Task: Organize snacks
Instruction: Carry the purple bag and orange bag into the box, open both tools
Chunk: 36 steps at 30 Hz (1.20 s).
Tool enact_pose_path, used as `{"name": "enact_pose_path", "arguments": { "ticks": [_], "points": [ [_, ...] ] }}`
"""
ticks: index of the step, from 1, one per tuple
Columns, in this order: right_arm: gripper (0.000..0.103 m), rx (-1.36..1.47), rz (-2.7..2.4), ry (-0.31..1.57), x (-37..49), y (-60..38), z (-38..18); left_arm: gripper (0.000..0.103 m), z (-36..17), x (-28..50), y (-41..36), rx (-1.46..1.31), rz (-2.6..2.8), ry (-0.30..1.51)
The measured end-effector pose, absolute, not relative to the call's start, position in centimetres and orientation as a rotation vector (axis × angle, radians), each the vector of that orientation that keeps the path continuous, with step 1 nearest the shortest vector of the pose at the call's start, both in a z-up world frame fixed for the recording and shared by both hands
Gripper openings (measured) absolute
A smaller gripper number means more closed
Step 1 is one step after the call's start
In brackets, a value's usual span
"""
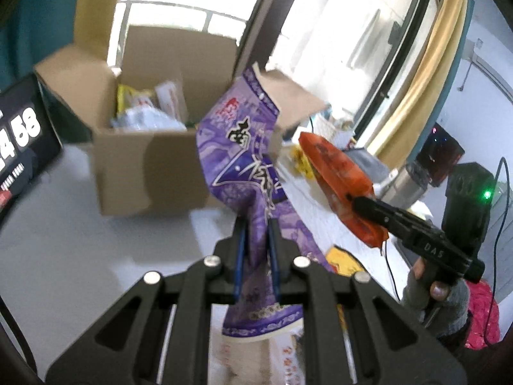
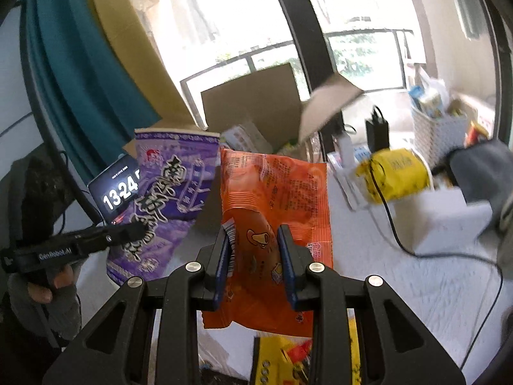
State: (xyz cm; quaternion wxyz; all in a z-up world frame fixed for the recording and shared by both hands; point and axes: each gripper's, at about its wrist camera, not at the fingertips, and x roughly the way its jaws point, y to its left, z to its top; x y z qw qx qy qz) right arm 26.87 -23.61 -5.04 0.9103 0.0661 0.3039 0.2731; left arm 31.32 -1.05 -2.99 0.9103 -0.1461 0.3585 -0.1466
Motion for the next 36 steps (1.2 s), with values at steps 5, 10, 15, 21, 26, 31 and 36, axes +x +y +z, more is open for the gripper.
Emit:
{"name": "enact_pose_path", "arguments": {
  "ticks": [5, 10, 15, 21, 26, 31, 36],
  "points": [
    [0.031, 0.099, 0.582, 0.594, 28.2, -21.9, -3.2, 0.013, -1.3, 32.4, 1.8, -0.305, -0.268, 0.684],
    [0.031, 0.07, 0.588, 0.552, 29.5, -20.9, -1.5, 0.014, -0.1, 34.3, 3.4, -0.304, -0.245, 0.646],
    [0.031, 0.052, 0.583, 0.501, 31.3, -20.3, 0.2, 0.014, 0.6, 36.8, 4.0, -0.296, -0.233, 0.614],
    [0.031, 0.045, 0.595, 0.462, 33.7, -20.0, 1.3, 0.014, 0.9, 41.4, 4.0, -0.288, -0.228, 0.595],
    [0.031, 0.043, 0.598, 0.453, 35.6, -20.0, 1.2, 0.014, 0.1, 45.2, 3.1, -0.278, -0.236, 0.606],
    [0.031, 0.04, 0.584, 0.452, 37.3, -20.7, 1.0, 0.014, -1.5, 50.1, 1.6, -0.275, -0.248, 0.631],
    [0.031, 0.037, 0.555, 0.459, 38.7, -21.6, 0.9, 0.022, -3.7, 54.6, 0.1, -0.237, -0.217, 0.695]
  ]
}}
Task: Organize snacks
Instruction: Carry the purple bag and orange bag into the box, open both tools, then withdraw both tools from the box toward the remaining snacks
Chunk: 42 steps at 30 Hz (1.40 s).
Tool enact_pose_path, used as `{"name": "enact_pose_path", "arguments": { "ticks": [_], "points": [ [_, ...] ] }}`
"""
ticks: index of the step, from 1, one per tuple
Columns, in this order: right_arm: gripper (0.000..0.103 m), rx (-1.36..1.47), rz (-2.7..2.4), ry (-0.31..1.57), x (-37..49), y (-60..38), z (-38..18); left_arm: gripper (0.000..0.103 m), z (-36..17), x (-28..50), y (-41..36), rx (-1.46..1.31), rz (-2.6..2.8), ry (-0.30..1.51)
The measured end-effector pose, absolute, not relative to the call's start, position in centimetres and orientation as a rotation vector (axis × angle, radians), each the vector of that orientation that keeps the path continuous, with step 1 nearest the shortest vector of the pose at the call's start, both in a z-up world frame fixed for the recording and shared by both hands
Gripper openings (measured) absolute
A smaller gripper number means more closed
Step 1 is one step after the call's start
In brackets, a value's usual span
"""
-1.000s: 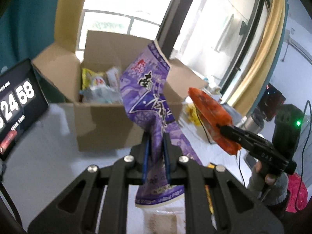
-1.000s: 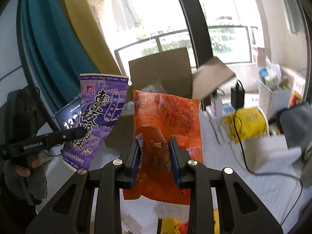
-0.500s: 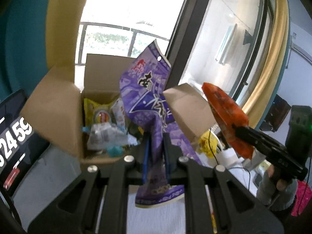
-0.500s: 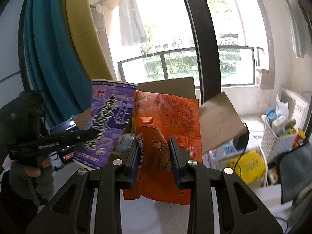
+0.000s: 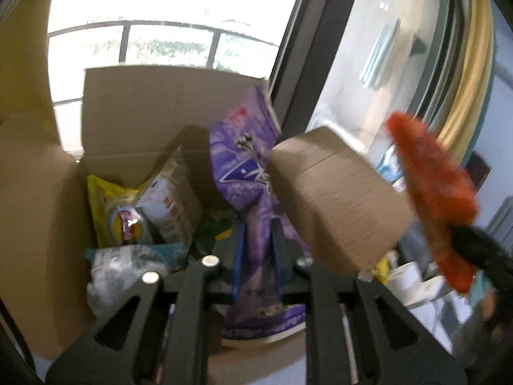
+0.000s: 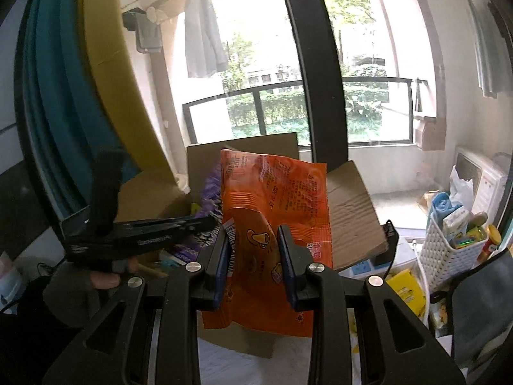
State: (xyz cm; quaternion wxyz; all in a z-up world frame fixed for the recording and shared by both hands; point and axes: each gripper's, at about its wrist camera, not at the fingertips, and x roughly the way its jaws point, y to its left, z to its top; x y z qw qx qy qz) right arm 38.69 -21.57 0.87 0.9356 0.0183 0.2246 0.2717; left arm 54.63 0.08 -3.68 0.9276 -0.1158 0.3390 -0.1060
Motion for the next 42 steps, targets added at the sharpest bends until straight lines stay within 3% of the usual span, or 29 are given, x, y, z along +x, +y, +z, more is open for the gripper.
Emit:
{"name": "enact_pose_path", "arguments": {
  "ticks": [1, 2, 4, 20, 21, 23, 24, 25, 42],
  "points": [
    [0.031, 0.038, 0.549, 0.461, 38.9, -21.7, 0.9, 0.036, -3.9, 54.9, -0.1, -0.226, -0.203, 0.703],
    [0.031, 0.038, 0.544, 0.463, 39.0, -21.8, 0.8, 0.061, -4.0, 55.2, 0.0, -0.229, -0.188, 0.7],
    [0.031, 0.036, 0.536, 0.467, 39.3, -21.8, 0.7, 0.075, -4.1, 55.2, 0.7, -0.254, -0.169, 0.688],
    [0.032, 0.01, 0.548, 0.5, 42.0, -14.7, 0.9, 0.075, 0.1, 45.5, 7.1, -0.223, -0.025, 0.558],
    [0.035, 0.018, 0.547, 0.506, 42.5, -14.3, 0.8, 0.075, 0.3, 44.9, 7.4, -0.221, -0.019, 0.552],
    [0.05, 0.006, 0.538, 0.53, 43.4, -13.5, 0.6, 0.075, 0.5, 44.3, 7.8, -0.224, -0.012, 0.545],
    [0.062, 0.0, 0.528, 0.529, 43.5, -13.4, 0.6, 0.075, 0.6, 43.8, 8.1, -0.226, -0.014, 0.543],
    [0.066, 0.001, 0.519, 0.523, 43.3, -13.4, 0.7, 0.075, 0.5, 43.6, 8.2, -0.226, -0.014, 0.541],
    [0.066, -0.007, 0.519, 0.523, 34.8, -16.2, 1.9, 0.076, 1.8, 36.6, 4.9, -0.206, -0.066, 0.52]
  ]
}}
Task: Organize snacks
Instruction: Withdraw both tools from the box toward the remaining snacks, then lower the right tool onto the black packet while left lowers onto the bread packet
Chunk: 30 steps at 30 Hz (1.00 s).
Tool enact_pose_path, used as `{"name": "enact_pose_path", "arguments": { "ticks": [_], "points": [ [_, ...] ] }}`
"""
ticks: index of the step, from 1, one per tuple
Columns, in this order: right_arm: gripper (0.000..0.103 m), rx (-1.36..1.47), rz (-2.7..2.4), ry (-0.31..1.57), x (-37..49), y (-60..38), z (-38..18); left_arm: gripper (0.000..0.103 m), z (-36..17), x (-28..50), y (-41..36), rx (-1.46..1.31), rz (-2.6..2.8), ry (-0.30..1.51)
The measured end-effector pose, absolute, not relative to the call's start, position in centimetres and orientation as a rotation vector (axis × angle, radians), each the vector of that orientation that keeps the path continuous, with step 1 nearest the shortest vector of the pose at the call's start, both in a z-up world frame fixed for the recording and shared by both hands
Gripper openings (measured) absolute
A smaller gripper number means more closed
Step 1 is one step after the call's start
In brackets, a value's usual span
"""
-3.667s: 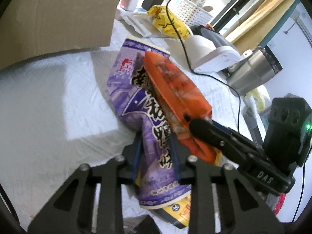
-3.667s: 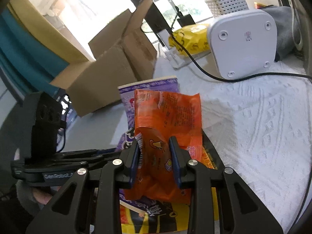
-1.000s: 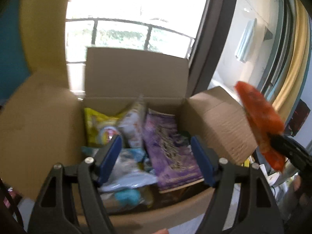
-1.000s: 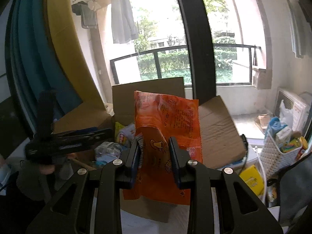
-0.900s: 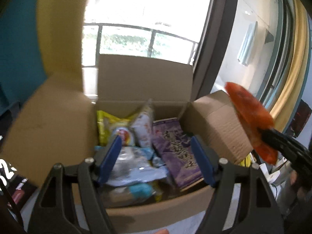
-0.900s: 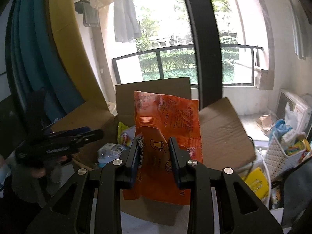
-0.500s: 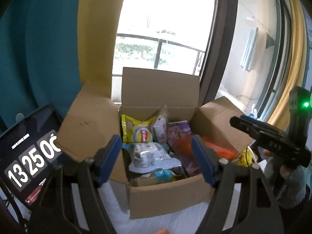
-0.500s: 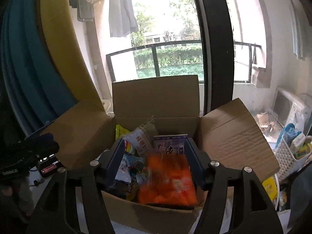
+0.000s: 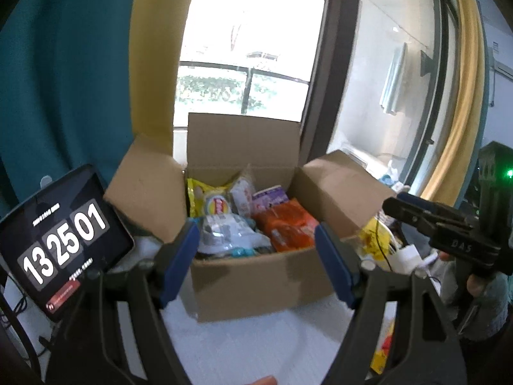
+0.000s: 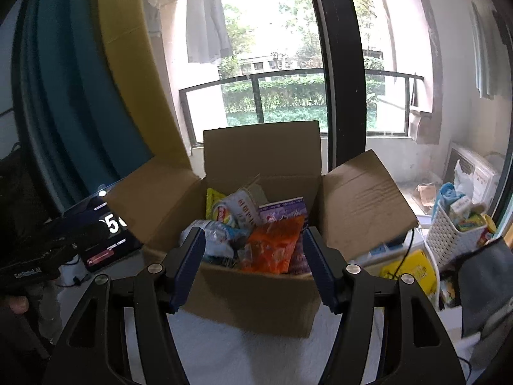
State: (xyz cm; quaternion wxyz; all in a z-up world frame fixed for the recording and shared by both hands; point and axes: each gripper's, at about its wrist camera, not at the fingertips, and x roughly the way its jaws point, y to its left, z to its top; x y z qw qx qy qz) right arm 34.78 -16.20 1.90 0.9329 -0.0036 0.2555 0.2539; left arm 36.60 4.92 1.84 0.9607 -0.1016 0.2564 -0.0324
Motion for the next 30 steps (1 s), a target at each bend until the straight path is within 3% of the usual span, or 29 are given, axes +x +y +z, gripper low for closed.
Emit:
{"name": "enact_pose_path", "arguments": {
  "ticks": [30],
  "points": [
    [0.066, -0.011, 0.534, 0.64, 20.4, -20.8, -3.5, 0.078, -3.2, 25.5, -2.7, -0.206, -0.185, 0.639]
  ]
}}
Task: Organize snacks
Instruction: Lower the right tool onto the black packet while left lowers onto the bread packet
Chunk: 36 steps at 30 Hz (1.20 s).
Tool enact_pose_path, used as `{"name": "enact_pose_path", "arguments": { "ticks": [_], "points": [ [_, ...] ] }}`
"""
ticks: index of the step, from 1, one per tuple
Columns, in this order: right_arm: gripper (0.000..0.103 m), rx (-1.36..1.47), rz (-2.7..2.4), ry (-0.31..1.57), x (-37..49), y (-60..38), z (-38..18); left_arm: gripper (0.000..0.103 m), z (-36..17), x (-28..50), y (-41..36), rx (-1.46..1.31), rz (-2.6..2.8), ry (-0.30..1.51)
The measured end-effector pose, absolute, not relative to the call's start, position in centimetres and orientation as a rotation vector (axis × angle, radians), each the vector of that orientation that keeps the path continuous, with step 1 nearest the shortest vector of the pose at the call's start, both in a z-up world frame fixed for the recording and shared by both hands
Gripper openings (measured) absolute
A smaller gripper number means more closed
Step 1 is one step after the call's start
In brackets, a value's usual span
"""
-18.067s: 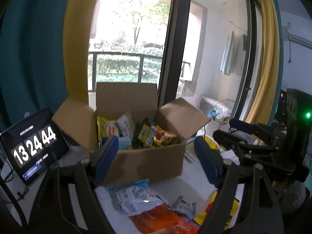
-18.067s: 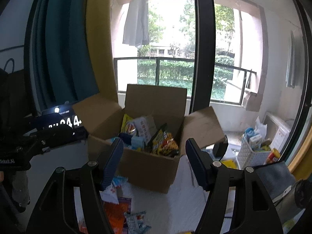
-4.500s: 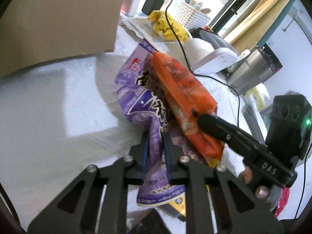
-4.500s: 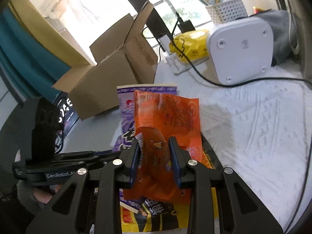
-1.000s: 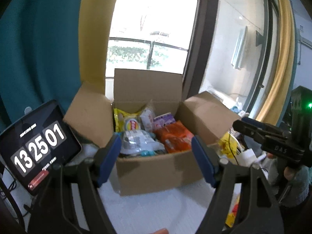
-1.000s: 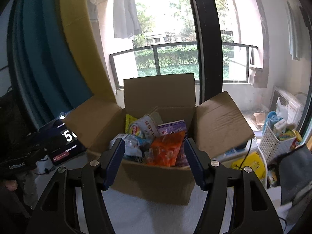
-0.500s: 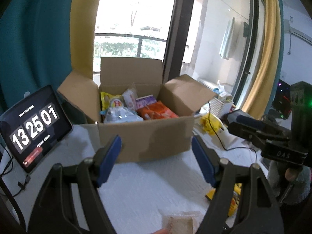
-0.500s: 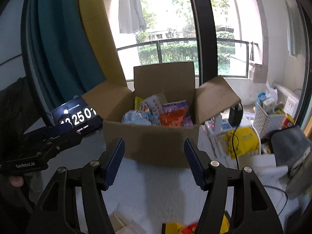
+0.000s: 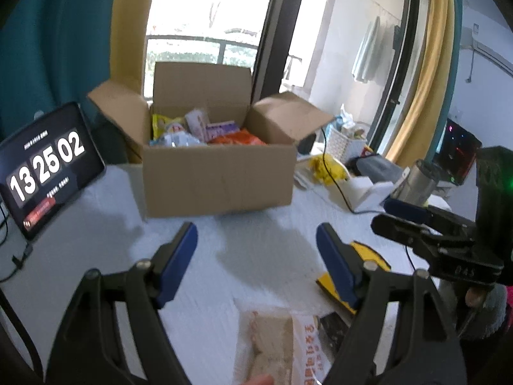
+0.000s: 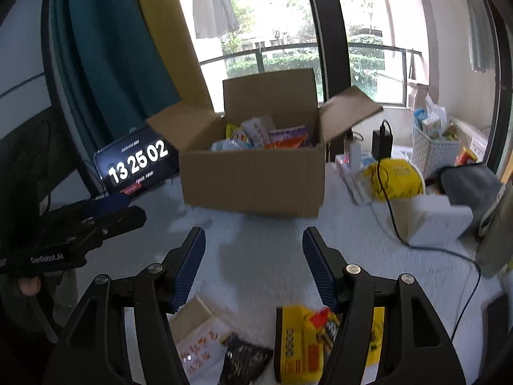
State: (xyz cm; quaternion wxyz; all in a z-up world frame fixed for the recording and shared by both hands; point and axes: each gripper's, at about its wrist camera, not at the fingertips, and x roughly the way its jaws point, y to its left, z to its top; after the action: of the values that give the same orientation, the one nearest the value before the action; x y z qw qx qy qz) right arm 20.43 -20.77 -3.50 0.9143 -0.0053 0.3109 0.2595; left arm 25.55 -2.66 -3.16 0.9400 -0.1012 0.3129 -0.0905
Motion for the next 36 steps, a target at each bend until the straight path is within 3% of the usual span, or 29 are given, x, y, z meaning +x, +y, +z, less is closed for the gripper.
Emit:
{"name": "enact_pose_path", "arguments": {
  "ticks": [6, 13, 34, 36],
  "points": [
    [0.065, -0.026, 0.533, 0.699, 18.5, -21.2, -6.2, 0.081, -5.5, 24.5, -3.7, -0.214, -0.208, 0.695],
    [0.047, -0.025, 0.568, 0.819, 16.5, -21.7, -10.1, 0.081, -8.9, 23.0, -6.1, -0.188, -0.262, 0.795],
    [0.043, -0.027, 0.625, 0.967, 13.3, -22.0, -16.4, 0.082, -15.2, 21.7, -9.8, -0.038, -0.244, 0.981],
    [0.043, -0.024, 0.633, 0.964, 13.3, -22.1, -16.5, 0.087, -15.9, 22.1, -9.4, -0.065, -0.234, 1.001]
  ]
}}
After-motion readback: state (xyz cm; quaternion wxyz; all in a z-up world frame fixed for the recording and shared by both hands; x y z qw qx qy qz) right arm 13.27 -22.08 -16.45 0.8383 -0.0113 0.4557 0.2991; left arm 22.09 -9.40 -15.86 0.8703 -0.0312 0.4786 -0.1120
